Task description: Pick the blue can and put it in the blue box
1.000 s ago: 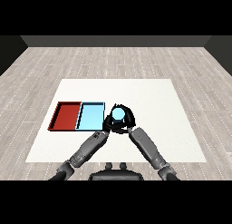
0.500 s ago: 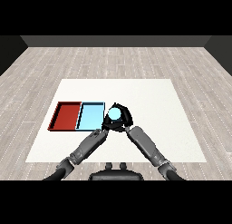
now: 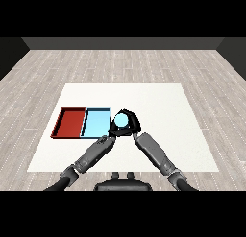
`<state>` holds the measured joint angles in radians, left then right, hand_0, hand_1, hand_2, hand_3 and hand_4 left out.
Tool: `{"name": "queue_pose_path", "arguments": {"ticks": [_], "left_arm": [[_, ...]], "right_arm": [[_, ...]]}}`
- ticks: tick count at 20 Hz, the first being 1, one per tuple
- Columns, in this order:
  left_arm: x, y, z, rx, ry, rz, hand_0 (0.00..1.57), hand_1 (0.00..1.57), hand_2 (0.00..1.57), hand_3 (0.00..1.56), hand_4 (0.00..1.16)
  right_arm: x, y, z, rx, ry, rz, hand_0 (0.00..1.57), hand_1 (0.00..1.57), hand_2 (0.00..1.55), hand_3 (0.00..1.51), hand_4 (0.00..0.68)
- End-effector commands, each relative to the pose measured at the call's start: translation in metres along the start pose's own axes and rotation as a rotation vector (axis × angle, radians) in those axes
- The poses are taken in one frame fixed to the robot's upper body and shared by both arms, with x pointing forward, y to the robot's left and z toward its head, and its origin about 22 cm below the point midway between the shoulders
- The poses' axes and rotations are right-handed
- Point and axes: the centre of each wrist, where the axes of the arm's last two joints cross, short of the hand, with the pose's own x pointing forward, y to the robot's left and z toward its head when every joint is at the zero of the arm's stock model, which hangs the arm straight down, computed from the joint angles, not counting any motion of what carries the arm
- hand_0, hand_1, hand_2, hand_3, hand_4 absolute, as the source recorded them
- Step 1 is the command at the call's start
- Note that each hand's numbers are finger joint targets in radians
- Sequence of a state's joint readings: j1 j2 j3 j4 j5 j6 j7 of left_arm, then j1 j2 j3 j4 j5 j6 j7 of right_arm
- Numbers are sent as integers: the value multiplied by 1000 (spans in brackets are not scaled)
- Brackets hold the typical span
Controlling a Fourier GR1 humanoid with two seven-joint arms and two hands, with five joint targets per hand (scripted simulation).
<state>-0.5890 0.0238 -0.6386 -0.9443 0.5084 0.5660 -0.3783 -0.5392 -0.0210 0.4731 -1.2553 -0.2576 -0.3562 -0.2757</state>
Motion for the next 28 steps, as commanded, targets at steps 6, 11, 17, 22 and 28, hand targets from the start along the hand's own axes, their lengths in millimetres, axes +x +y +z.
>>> {"name": "queue_pose_path", "arguments": {"ticks": [6,11,17,22,28], "left_arm": [[16,-9,-9,46,15,-32,1571,1571,1554,1463,1138],[24,-14,-13,75,-46,-37,1571,1571,1554,1464,1140],[8,-8,10,74,-19,-40,1571,1571,1559,1466,1138],[13,-13,-1,67,-4,-52,1571,1571,1569,1480,1143],[2,2,-2,100,-22,-72,1571,1571,1571,1493,1147]], "right_arm": [[6,12,-2,16,18,-42,1424,1424,1456,1374,531],[3,5,-16,-9,32,-31,1097,1097,1188,1033,400],[-3,4,5,-13,33,48,0,0,0,0,0],[-2,1,7,-1,7,78,0,0,0,0,0],[12,-39,3,-107,3,48,0,0,0,0,0]]}}
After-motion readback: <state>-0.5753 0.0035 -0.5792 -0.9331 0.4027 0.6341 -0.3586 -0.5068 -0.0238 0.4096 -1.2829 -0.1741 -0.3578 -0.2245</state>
